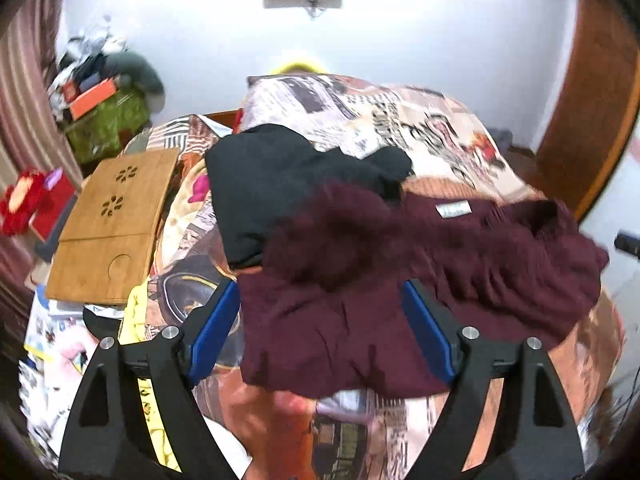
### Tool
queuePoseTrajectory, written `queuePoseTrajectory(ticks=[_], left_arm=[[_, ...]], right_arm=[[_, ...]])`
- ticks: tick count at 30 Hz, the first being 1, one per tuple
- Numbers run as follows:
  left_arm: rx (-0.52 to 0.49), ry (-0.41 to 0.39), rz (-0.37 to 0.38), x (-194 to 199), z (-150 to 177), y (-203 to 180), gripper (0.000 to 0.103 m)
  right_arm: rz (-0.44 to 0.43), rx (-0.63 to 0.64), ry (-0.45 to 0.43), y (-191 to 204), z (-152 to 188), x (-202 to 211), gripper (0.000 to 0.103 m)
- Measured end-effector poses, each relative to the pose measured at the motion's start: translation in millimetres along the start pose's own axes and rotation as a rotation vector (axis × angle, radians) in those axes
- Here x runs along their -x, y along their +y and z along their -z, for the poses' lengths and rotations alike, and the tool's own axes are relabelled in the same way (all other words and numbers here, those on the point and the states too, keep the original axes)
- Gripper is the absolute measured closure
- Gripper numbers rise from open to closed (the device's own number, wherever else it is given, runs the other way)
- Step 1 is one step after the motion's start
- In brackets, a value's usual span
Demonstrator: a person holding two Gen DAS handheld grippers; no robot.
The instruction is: Fold large clothes
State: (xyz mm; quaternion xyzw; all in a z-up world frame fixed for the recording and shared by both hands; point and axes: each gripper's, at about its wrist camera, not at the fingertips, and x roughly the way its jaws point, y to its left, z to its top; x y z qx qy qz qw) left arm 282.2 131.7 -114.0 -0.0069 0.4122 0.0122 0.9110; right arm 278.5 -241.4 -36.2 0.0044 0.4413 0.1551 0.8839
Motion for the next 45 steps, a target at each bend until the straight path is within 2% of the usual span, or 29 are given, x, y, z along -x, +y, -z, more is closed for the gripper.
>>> queuePoseTrajectory(ticks=[3, 7, 13, 17, 20, 25, 28, 33, 35, 37, 39, 42, 45], left_arm=[[-0.055, 0.050, 0.007, -13, 15, -19, 0.020], [-0.064, 0.133, 0.058, -38, 35, -40, 0.020], [-0.016, 0.135, 0.114, -63, 48, -69, 0.020], [-0.035, 0.193, 0.117, -91, 56, -80, 0.020], [-0.047, 0.209, 0.122, -101, 61, -81, 0.019], [-0.022, 0.187, 0.106, -90, 56, -74, 0.019], [0.025, 0.135, 0.086, -72, 49, -59, 0.019], [0.168, 0.039, 0.007, -46, 37, -10, 0.019], [0.214, 0.024, -0.022, -44, 37, 8, 0.017], [0.270, 0.044, -0.039, -48, 42, 28, 0.016], [0.340, 0.093, -0.005, -59, 50, 45, 0.016], [0.454, 0.200, 0.141, -83, 64, 66, 0.016], [0.522, 0.285, 0.277, -106, 81, 72, 0.017]], right_arm=[[-0.002, 0.046, 0.024, 16, 9, -8, 0.045], [-0.019, 0.069, 0.081, 33, 21, -32, 0.045], [-0.050, 0.139, 0.137, 63, 40, -64, 0.045], [-0.004, 0.166, 0.203, 69, 52, -96, 0.045], [0.009, 0.171, 0.192, 68, 54, -96, 0.044], [-0.010, 0.151, 0.175, 69, 51, -84, 0.044], [-0.018, 0.127, 0.153, 69, 47, -77, 0.044], [-0.001, 0.140, 0.084, 76, 34, -63, 0.044], [-0.007, 0.140, 0.061, 78, 29, -59, 0.044], [-0.007, 0.128, 0.038, 81, 23, -59, 0.044], [0.000, 0.121, 0.030, 83, 20, -62, 0.044], [0.006, 0.118, 0.032, 89, 18, -72, 0.044], [0.038, 0.116, 0.064, 92, 26, -88, 0.044]])
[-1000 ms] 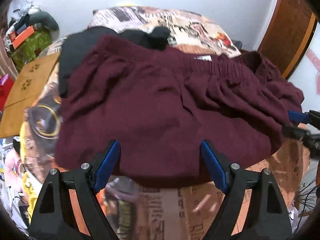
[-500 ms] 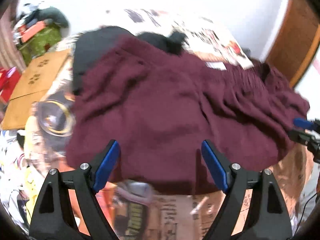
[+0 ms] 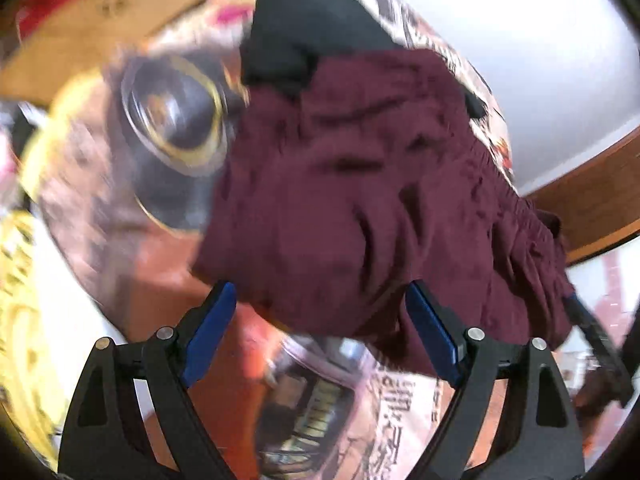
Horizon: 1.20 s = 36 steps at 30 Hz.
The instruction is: Fold large clothes
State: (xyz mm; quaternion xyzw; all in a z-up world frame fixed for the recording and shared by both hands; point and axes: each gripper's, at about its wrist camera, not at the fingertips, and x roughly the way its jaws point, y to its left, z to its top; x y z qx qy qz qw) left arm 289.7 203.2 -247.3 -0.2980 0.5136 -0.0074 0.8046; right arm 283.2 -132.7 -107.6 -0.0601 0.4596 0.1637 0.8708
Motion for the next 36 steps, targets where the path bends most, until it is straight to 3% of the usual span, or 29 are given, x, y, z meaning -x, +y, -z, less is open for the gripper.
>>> queuePoseTrajectory(ticks=[5, 9, 14, 16, 19, 21, 23, 28, 32, 36], left_arm=[[0.112, 0.069, 0.164, -29, -2, 18, 0.017], [0.171, 0.077, 0.251, -52, -14, 25, 0.017], [0.187, 0.010, 0.217, -62, -31, 16, 0.017], [0.218, -0.031, 0.179, -60, -32, 13, 0.025], [0.202, -0.091, 0.097, -52, -30, -1, 0.046], [0.159, -0.132, 0.061, -39, -28, -15, 0.066], [0.097, -0.179, 0.053, -17, -28, -34, 0.076], [-0.076, -0.294, 0.148, 55, -27, -83, 0.080], [-0.164, -0.398, 0.150, 109, -14, -103, 0.081], [-0.221, -0.487, 0.118, 144, 2, -121, 0.081]], right_arm=[[-0.024, -0.061, 0.096, -7, 15, -31, 0.044], [-0.035, -0.063, 0.085, -9, 16, -30, 0.042], [-0.036, -0.065, 0.089, -8, 16, -30, 0.041], [-0.026, -0.057, 0.097, -6, 16, -31, 0.041], [-0.018, -0.051, 0.108, -4, 15, -26, 0.041], [-0.016, -0.049, 0.112, -4, 13, -21, 0.041], [-0.021, -0.047, 0.101, -2, 9, -11, 0.041], [-0.029, -0.018, 0.028, 8, -3, 16, 0.041], [-0.092, -0.015, 0.005, 28, -14, 22, 0.041], [-0.166, 0.022, 0.047, 60, -15, 6, 0.041]])
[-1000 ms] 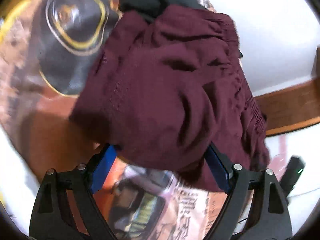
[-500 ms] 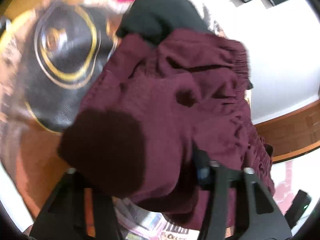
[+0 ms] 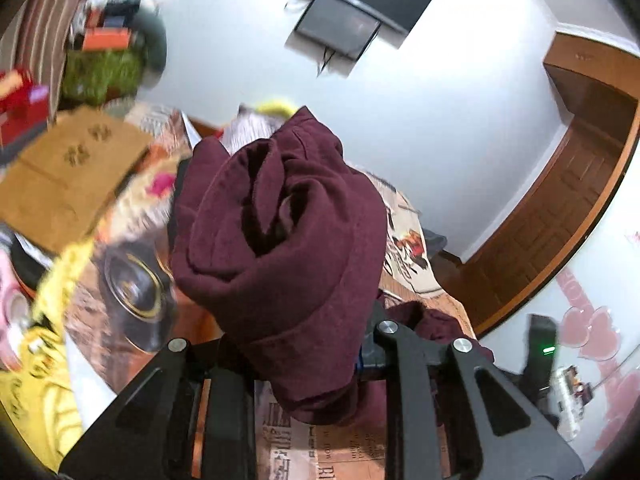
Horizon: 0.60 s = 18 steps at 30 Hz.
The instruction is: Fold large clothes
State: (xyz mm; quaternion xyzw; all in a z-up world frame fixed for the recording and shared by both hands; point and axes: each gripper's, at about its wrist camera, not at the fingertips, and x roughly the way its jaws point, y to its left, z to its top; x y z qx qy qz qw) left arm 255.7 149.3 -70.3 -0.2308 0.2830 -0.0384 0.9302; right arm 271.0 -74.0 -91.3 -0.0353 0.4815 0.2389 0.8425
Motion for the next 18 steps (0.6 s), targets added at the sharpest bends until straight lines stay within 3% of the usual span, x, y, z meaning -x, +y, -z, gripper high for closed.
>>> queuePoseTrajectory(ticks=[3, 7, 9, 13, 18], left_arm=[[-0.050, -0.010, -0.035, 15, -3, -4, 0.081], [-0.109, 0.034, -0.136, -5, 5, -12, 0.081], [-0.133, 0.049, -0.170, -17, 10, -17, 0.081], [-0.171, 0.050, -0.184, -21, 14, -33, 0.081], [-0.249, 0.047, -0.147, -44, 10, -85, 0.081]], right_arm=[[-0.053, 0.035, 0.068, 26, 6, -34, 0.041], [-0.145, 0.040, 0.184, 41, 14, -75, 0.041], [-0.148, 0.030, 0.201, 39, 16, -83, 0.041], [-0.198, 0.013, 0.182, 23, 13, -67, 0.041], [-0.158, -0.066, 0.043, -29, 10, -11, 0.041]])
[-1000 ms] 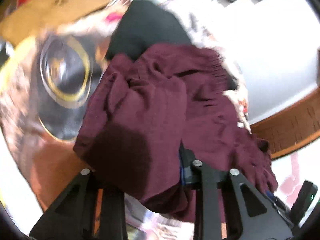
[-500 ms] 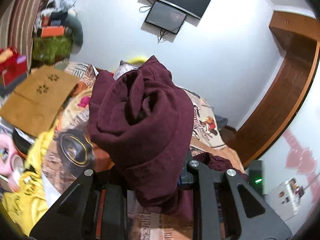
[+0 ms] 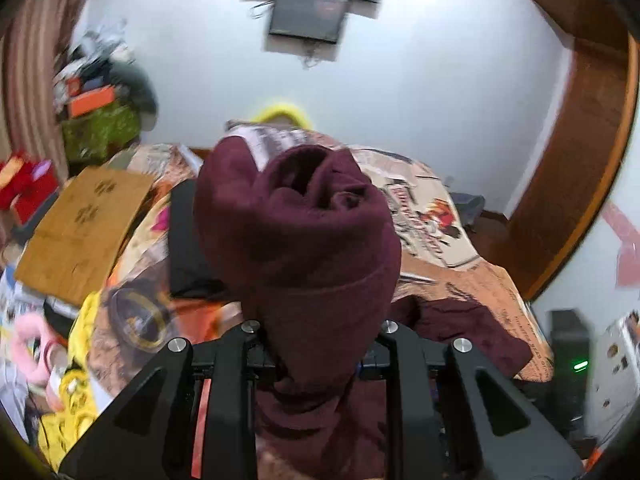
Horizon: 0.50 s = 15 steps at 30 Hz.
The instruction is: Fold large clothes
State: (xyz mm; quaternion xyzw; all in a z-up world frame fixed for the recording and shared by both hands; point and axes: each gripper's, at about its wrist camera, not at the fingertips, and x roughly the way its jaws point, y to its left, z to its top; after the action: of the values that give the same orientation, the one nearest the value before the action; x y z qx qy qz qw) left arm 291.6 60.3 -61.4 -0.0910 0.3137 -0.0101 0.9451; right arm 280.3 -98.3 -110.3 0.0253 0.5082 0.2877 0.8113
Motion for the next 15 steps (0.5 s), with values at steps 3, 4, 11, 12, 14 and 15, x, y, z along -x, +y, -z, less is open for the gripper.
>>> queuePoseTrajectory(ticks=[3, 4, 11, 12, 14, 15], left_arm=[[-0.085, 0.002, 0.046, -15, -3, -54, 0.081], [-0.110, 0.009, 0.066, -21, -2, -71, 0.081], [-0.353, 0.187, 0.170, -73, 59, -181, 0.080], [-0.402, 0.227, 0.168, -80, 74, -191, 0.080], [-0.458, 0.274, 0.158, -87, 95, -199, 0.077], [-0.476, 0.279, 0.154, -86, 103, -199, 0.075]], right_arm=[[0.089, -0.050, -0.102, -31, 1, 45, 0.041], [0.129, -0.070, -0.136, -45, 4, 62, 0.041], [0.273, -0.196, -0.203, -108, 29, 117, 0.041], [0.276, -0.211, -0.202, -113, 32, 120, 0.041], [0.278, -0.251, -0.197, -128, 41, 123, 0.041], [0.279, -0.273, -0.199, -134, 44, 125, 0.041]])
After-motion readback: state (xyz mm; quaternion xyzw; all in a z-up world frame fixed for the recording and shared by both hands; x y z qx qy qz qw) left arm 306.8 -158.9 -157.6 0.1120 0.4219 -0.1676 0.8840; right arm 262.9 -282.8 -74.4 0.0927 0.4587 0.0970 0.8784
